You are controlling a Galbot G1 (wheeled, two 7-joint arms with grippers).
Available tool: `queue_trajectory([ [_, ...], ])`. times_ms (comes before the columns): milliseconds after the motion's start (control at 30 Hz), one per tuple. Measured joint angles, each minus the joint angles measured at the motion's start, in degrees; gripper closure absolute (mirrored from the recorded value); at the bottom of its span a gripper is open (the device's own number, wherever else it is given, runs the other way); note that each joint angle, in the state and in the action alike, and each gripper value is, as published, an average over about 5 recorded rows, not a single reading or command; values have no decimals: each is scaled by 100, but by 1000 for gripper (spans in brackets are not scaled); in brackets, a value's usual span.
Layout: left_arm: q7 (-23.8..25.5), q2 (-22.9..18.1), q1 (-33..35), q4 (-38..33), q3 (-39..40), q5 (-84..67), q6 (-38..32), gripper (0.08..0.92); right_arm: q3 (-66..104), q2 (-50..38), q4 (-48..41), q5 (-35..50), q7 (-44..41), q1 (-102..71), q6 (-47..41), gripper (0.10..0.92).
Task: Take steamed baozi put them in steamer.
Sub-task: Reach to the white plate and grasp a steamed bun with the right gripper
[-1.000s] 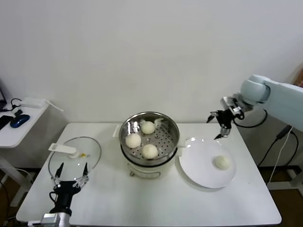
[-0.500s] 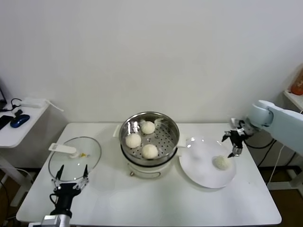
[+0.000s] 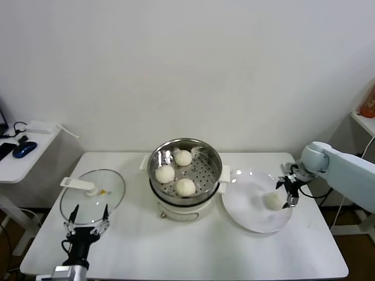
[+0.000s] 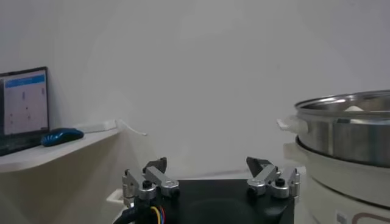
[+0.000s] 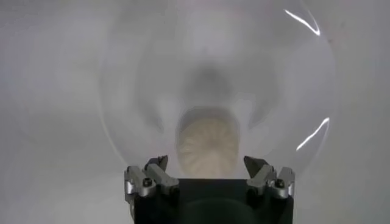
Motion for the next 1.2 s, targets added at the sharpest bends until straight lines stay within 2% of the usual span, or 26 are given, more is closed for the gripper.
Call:
queue_trajectory([
  [867,6,-20,-88,83,21,-8,-1,177,369,455,-563,-241,43,-421,102,203],
  [1033,5,-29,-87,90,21,-8,-1,177,369,449,-570,-248,15,-412,106,281],
  [1200,0,-39,-86,96,29,-7,-1,177,369,421,-562,-245,2,-392,112,324],
])
